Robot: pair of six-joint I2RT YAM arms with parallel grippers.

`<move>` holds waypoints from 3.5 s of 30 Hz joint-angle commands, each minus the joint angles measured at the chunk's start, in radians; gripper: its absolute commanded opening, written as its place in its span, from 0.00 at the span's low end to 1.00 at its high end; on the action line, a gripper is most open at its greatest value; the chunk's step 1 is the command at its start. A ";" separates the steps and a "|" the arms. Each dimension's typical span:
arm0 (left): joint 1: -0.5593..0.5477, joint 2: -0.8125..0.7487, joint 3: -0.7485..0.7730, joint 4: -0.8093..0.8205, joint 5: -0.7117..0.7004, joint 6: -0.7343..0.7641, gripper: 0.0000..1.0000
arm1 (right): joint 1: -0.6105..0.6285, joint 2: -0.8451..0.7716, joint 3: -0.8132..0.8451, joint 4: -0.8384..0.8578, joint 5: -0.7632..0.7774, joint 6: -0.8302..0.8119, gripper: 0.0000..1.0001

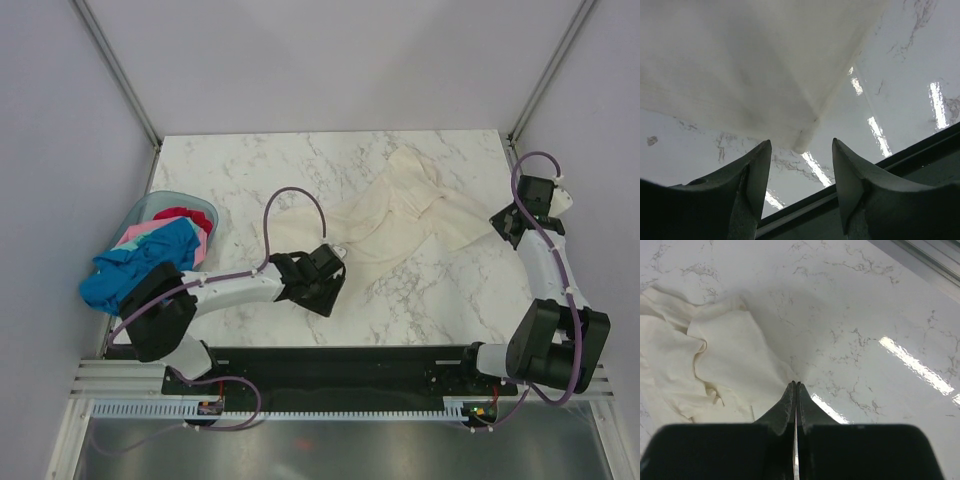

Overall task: Fold and stack the t-shirts
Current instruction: Flatten the tshirt out

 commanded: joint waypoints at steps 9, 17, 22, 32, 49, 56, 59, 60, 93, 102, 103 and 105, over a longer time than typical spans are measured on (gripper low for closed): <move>-0.064 0.172 0.056 0.065 -0.060 0.038 0.52 | 0.000 -0.025 -0.014 0.025 -0.070 -0.009 0.00; -0.086 0.172 0.058 0.009 -0.079 0.009 0.04 | 0.000 -0.033 -0.022 0.027 -0.065 -0.009 0.00; -0.089 0.024 0.128 -0.151 -0.156 0.006 0.02 | 0.000 -0.036 0.032 -0.010 -0.024 -0.009 0.00; -0.017 -0.117 0.915 -0.517 -0.664 0.201 0.02 | 0.000 0.041 0.689 -0.289 -0.042 0.066 0.00; -0.017 -0.492 1.015 -0.525 -0.445 0.181 0.02 | 0.000 -0.302 1.069 -0.495 -0.013 0.004 0.00; -0.003 -0.374 0.874 -0.392 -0.558 0.256 0.02 | -0.002 -0.211 0.879 -0.335 -0.080 0.016 0.00; 0.111 -0.282 0.877 -0.353 -0.502 0.279 0.02 | 0.000 -0.148 0.777 -0.214 -0.120 0.014 0.00; 0.161 -0.230 0.881 -0.321 -0.463 0.279 0.02 | -0.002 -0.128 0.756 -0.138 -0.137 0.014 0.00; 0.517 -0.462 0.995 -0.093 0.184 0.127 0.02 | -0.003 -0.214 1.196 -0.146 0.091 -0.082 0.00; 0.517 -0.599 0.934 -0.123 0.253 0.047 0.02 | 0.063 -0.299 1.296 -0.189 0.246 -0.131 0.00; 0.517 -0.599 0.914 -0.127 0.244 0.049 0.02 | 0.075 -0.283 1.305 -0.189 0.240 -0.148 0.00; 0.517 -0.582 0.897 -0.129 0.217 0.058 0.02 | 0.092 -0.248 1.327 -0.168 0.214 -0.170 0.00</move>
